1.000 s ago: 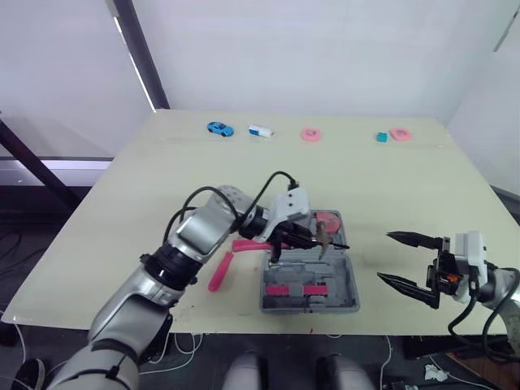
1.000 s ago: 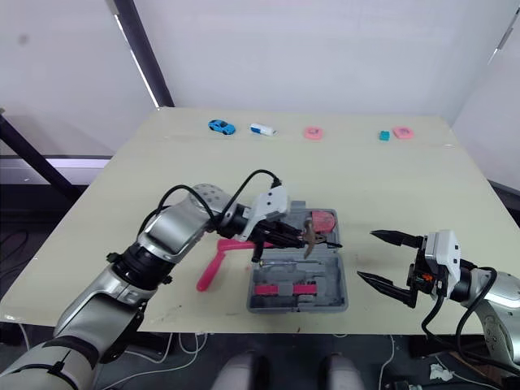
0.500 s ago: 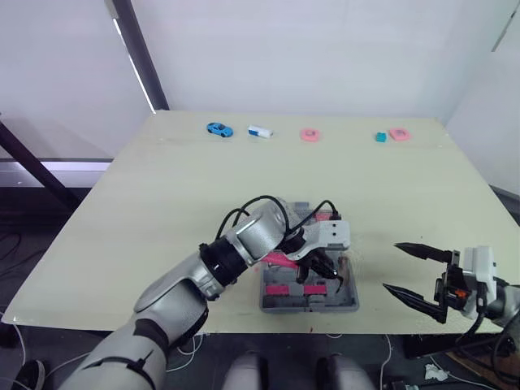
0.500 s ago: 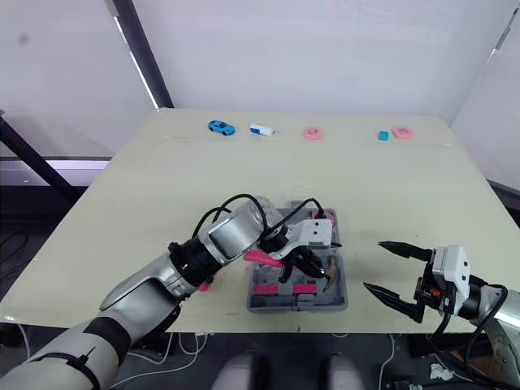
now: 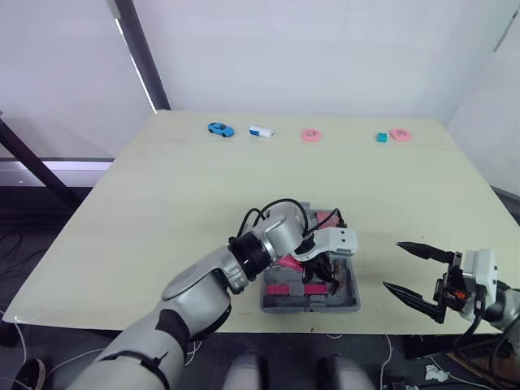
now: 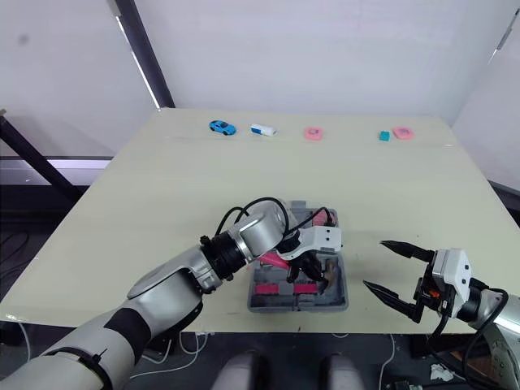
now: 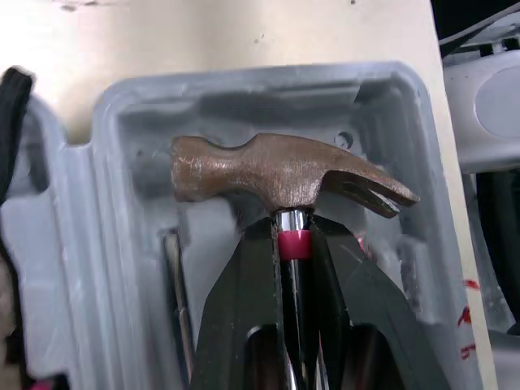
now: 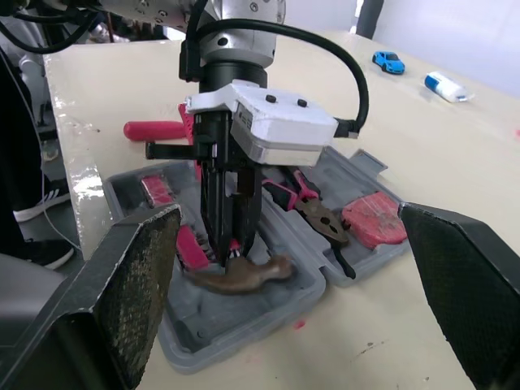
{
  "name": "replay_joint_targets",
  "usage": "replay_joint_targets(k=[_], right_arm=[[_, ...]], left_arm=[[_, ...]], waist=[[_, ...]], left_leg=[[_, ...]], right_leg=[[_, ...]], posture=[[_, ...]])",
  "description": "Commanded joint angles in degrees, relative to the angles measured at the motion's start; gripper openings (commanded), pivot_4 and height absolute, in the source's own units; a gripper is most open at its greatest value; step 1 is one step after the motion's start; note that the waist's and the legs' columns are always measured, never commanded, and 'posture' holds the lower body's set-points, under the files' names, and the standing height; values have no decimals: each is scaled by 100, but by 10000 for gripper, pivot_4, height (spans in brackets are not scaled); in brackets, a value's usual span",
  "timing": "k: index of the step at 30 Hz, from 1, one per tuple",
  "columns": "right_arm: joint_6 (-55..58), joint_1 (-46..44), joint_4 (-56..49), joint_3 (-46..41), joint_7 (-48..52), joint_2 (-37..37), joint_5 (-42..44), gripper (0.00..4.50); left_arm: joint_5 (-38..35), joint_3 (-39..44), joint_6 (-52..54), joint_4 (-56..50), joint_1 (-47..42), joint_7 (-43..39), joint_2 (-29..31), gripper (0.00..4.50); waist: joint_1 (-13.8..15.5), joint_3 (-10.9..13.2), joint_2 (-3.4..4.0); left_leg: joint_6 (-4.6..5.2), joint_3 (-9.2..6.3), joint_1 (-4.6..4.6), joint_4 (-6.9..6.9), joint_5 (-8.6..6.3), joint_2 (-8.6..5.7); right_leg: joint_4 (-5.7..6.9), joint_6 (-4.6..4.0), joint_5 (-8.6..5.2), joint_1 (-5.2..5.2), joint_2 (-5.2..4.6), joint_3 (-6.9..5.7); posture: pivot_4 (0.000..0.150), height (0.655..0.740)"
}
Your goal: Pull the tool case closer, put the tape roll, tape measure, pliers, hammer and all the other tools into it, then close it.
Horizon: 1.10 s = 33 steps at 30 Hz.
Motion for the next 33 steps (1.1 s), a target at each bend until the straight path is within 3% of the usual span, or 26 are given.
replay_joint_targets(k=[1,16,17,18,33], right_arm=[[-162,55,-187,-141,-48,19,15,45000],[-225,70,-228,-11,-153,69,-62,45000],[-222,60,-223,-2,-154,65,-64,45000],[-220,49,-213,2,-152,62,-67,45000],[-138,-52,-248,66,-203,57,-83,45000]], left_arm=[[127,58,-95,248,-169,5,-245,578],[440,245,-298,666,-246,150,-481,578],[451,256,-303,668,-248,151,-486,10632],[460,267,-299,662,-243,148,-493,12451],[523,386,-443,529,-264,9,-417,12451]], waist=[[1,0,0],[5,0,0],[4,0,0],[5,0,0],[-4,0,0]], left_leg=[[0,0,0,0,0,0],[0,-11,0,12,0,0],[0,-11,0,15,0,0],[0,-15,-1,19,0,0],[0,-33,-2,25,0,-1]], right_leg=[[0,0,0,0,0,0],[6,1,0,2,-1,0],[7,1,0,2,-1,0],[9,1,0,2,-1,0],[15,1,0,3,1,1]], posture=[[1500,7395],[1500,7395],[1500,7395],[1500,7395],[1500,7395]])
